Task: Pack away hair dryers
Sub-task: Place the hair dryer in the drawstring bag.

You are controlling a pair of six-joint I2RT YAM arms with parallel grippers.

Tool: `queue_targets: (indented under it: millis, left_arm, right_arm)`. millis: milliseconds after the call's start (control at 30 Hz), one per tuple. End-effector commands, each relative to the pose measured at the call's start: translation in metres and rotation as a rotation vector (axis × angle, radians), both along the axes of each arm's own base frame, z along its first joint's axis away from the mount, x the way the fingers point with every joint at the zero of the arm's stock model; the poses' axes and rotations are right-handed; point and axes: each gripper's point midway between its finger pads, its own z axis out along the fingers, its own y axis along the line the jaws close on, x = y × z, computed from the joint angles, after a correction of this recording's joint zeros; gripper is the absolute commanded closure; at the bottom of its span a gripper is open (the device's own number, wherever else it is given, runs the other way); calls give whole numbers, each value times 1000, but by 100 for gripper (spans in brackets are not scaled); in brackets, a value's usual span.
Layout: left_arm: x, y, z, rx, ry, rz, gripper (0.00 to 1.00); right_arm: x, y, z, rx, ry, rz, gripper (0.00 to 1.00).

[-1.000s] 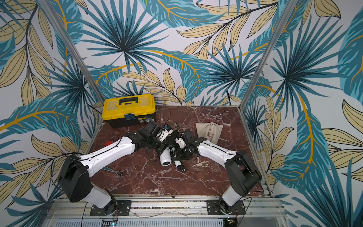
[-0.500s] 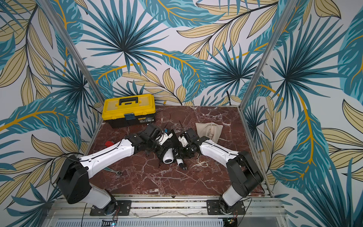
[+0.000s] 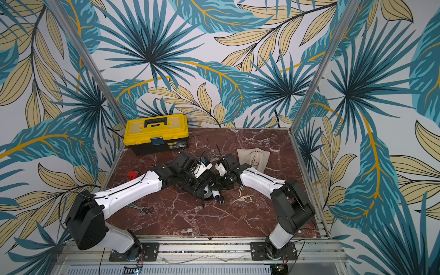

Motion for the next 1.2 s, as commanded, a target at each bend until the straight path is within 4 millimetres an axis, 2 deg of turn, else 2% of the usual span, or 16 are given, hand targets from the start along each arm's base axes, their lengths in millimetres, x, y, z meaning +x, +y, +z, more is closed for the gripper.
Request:
queue_targets:
  millis: [0,133,267,500,633,733,867,967,1167]
  left_arm:
    - [-7,-5,8,-48,-9,-22,97]
    - [-6,-6,9,-56,-11,-29,97]
    - [-7,-8,8,-56,-5,-34,97]
    - [-6,-6,10,-53,-19,-31,97]
    - [-4,-3,10,-43,-28,-24,97]
    - [-3,-1,7,-30,-23,-14,97]
    - [-1,0,7,-28,-24,-11,97]
    - [0,-1,8,-31,-26,-12,97]
    - [1,-4,13,-44,-27,-14,96]
  right_arm:
    - [13,5,13,43,-55,-23,59]
    - [18,9,19,70,-76,-32,51]
    - [12,10,18,78,-52,-14,46]
    - [-1,-11,14,33,-22,-23,40]
    - [-8,-25,19,38,-31,-55,37]
    - [-22,-34,21,14,-26,-47,37]
    - [-49,-49,-4,-46,43,-15,41]
    - [-59,-48,-15,-50,42,-8,45]
    - [-53,-40,-25,-66,7,-1,45]
